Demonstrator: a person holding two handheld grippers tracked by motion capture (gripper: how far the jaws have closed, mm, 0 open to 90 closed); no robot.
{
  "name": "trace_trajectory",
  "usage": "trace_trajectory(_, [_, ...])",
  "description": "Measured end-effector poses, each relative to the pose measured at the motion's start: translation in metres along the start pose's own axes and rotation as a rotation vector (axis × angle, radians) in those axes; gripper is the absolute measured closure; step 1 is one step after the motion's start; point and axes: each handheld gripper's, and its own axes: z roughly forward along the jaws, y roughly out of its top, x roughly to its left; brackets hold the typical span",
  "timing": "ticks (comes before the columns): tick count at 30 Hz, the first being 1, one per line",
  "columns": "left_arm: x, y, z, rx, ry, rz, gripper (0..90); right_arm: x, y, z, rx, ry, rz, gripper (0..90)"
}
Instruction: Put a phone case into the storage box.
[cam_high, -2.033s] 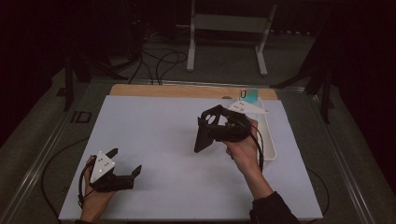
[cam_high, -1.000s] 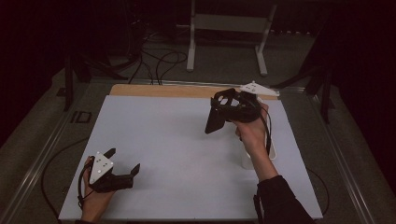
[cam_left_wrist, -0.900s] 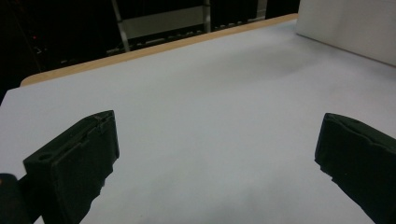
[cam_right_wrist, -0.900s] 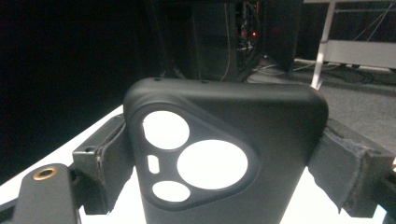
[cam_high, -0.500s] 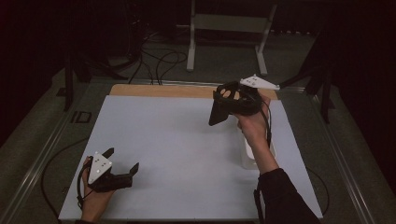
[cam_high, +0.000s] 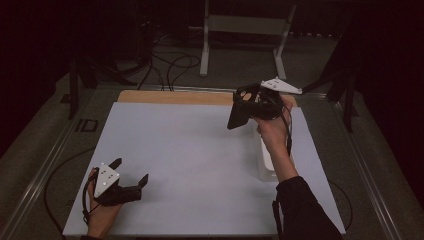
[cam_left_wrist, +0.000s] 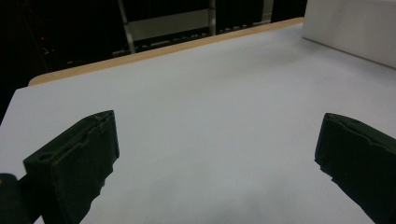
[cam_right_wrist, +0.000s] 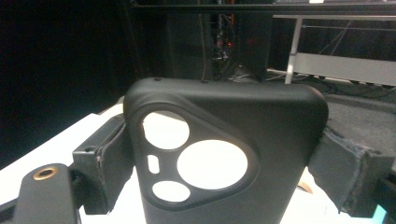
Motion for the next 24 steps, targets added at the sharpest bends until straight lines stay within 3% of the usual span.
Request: trace_trajectory(24, [0.0, 0.0, 0.0, -0.002, 0.002, -0.004, 0.2, -0.03, 0.006, 0.007, 0.03, -0.136, -0.007, 14.6])
